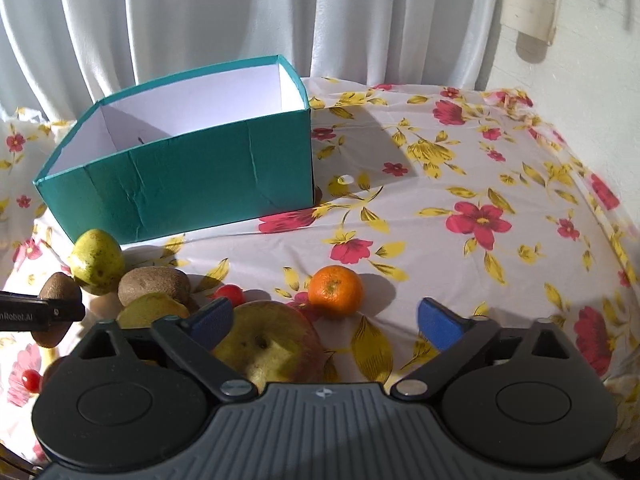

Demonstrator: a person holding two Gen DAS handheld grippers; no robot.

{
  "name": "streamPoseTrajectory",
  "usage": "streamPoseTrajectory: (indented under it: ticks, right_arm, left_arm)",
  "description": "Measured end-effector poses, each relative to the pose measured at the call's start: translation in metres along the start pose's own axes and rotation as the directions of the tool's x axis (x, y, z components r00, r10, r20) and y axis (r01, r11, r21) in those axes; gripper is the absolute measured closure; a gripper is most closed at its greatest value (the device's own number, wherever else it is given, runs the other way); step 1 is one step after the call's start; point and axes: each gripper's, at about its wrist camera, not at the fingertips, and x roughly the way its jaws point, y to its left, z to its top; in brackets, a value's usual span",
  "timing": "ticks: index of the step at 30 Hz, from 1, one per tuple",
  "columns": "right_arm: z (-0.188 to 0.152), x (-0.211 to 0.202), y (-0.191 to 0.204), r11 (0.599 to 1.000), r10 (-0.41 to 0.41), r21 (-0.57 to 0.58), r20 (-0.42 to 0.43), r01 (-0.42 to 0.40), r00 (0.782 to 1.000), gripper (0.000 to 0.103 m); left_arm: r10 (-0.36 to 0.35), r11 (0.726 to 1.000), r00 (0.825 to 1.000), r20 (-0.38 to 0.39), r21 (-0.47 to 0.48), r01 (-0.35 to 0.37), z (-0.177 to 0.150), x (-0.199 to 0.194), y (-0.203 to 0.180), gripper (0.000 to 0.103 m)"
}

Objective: Organize fruits
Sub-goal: 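Grasp a brown kiwi with the left tool while the right tool grasps a green apple, then carry the kiwi into the teal box with the left tool and release it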

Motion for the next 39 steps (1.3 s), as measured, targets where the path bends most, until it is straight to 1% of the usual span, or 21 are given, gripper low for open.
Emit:
streamPoseTrajectory:
  ticks: [2,4,6,9,10,11,13,17,22,29,33,35,39]
  right_arm:
    - [-0.002,0.005,0.005,1.000,0.018,-0.015,-0.027,-0.018,0.999,0.014]
    - [-0.004,0.006,0.013,0.998,0.037,-0.046,-0.037,-0.039,0.999,0.017]
    - [-0.005,0.009,0.020,0.997,0.029,-0.071,-0.044,-0.032,0.999,0.019]
    - [-0.004,0.016,0.025,0.996,0.041,-0.082,-0.065,-0.046,0.997,0.024]
    - [-0.004,0.018,0.027,0.995,0.046,-0.085,-0.077,-0.052,0.996,0.025]
    - [-0.004,0.021,0.027,0.995,0.051,-0.082,-0.090,-0.059,0.995,0.025]
    - [-0.004,0.027,0.028,0.994,0.065,-0.076,-0.114,-0.074,0.991,0.029]
    - [-0.005,0.039,0.031,0.994,0.057,-0.086,-0.133,-0.069,0.989,0.029]
    - [-0.003,0.043,0.029,0.990,0.081,-0.103,-0.105,-0.092,0.991,0.029]
    - [0.000,0.041,0.023,0.990,0.097,-0.092,-0.101,-0.107,0.990,0.030]
    - [0.006,0.022,0.016,0.991,0.109,-0.073,-0.036,-0.111,0.993,0.030]
    - [0.013,0.013,0.016,0.991,0.104,-0.085,-0.006,-0.104,0.995,0.030]
    - [0.025,-0.001,0.014,0.990,0.119,-0.084,0.050,-0.115,0.992,0.030]
  left_arm:
    - [-0.008,1.000,1.000,0.017,-0.004,0.008,0.002,-0.006,0.000,0.048]
    - [-0.026,1.000,0.999,0.023,-0.010,0.026,0.003,-0.009,0.000,0.048]
    - [-0.036,0.999,0.999,0.029,-0.008,0.036,0.003,-0.012,0.000,0.048]
    - [-0.021,1.000,0.999,0.030,-0.002,0.021,0.002,-0.014,0.001,0.048]
    - [-0.028,1.000,0.999,0.034,-0.009,0.028,0.001,-0.016,0.002,0.048]
    - [-0.023,1.000,0.999,0.034,-0.011,0.023,0.000,-0.016,0.003,0.048]
    - [-0.016,1.000,0.999,0.029,-0.017,0.016,-0.001,-0.017,0.005,0.048]
    - [-0.015,0.999,1.000,0.027,-0.031,0.016,-0.002,-0.018,0.007,0.048]
    - [-0.012,0.999,1.000,0.016,-0.034,0.013,-0.001,-0.016,0.005,0.048]
    - [-0.010,1.000,0.999,0.039,-0.014,0.011,0.009,-0.025,-0.003,0.048]
    - [0.003,1.000,0.998,0.068,-0.007,-0.002,0.026,-0.036,-0.007,0.048]
    - [0.011,1.000,0.997,0.080,-0.008,-0.011,0.037,-0.040,-0.011,0.048]
    - [0.020,1.000,0.991,0.132,-0.004,-0.020,0.061,-0.049,-0.021,0.048]
